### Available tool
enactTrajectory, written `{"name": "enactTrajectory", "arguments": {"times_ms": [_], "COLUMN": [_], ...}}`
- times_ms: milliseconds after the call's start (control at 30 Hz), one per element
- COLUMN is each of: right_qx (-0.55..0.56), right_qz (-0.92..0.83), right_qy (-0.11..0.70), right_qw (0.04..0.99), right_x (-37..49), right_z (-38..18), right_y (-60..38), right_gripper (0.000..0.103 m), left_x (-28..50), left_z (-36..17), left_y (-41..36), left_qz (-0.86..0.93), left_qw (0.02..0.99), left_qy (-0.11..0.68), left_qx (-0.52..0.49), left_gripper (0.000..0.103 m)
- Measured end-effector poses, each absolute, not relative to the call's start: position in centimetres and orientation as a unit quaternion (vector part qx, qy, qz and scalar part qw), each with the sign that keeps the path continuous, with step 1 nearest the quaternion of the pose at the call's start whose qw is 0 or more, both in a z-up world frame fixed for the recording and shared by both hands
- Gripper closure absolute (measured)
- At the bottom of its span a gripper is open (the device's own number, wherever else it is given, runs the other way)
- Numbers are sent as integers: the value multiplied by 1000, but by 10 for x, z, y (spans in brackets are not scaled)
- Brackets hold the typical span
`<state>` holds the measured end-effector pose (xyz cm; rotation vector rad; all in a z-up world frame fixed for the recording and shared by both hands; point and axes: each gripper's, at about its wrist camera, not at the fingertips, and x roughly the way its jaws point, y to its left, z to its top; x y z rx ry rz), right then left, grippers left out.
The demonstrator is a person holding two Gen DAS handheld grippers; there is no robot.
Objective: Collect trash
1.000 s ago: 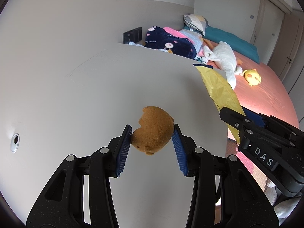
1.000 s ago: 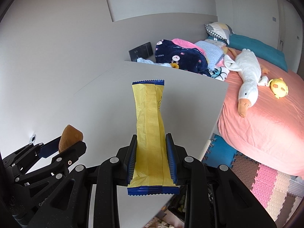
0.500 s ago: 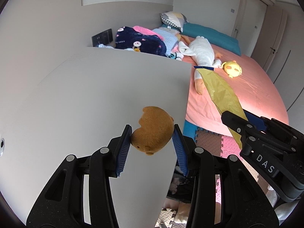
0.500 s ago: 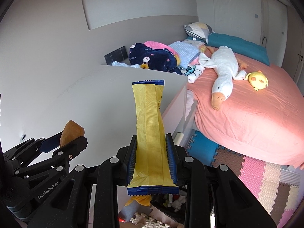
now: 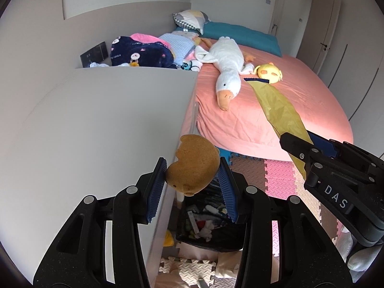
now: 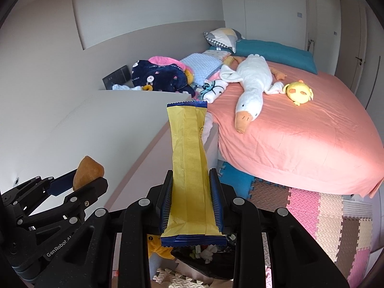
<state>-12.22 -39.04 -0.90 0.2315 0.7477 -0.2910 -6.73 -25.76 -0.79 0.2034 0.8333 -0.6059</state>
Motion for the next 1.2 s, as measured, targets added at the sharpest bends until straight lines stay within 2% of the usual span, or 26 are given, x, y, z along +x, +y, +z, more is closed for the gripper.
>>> {"name": "enactTrajectory", "arguments": {"times_ms": [433, 467, 500, 533, 567, 667, 1200], "right_qx": [133, 132, 131, 129, 124, 103, 100], "right_qz": [-198, -201, -205, -213, -227, -259, -254], "right_qy": [372, 375, 383, 387, 385, 373, 372], "right_qw": [897, 895, 891, 888, 886, 885, 887], "right_x": [-144, -144, -143, -142, -141, -143, -143], "right_z": [-15, -15, -15, -15, -13, -6, -3], "right_y": [-449, -453, -457, -460, -462, -467, -469], "right_gripper": [72, 70, 63, 40, 22, 20, 20], "left_x": [-89, -91, -93, -93, -93, -96, -95], "left_z": [-16, -17, -17, -17, -16, -11, -9], "left_y": [-309, -311, -313, -313, -313, -310, -304], "left_qz": [-340, -346, -353, -356, -354, -342, -336], "left_qw": [841, 839, 835, 834, 837, 850, 855], "left_qy": [402, 400, 401, 401, 396, 379, 379], "left_qx": [127, 128, 131, 132, 132, 129, 115], "left_gripper": [59, 57, 50, 24, 7, 7, 7]}}
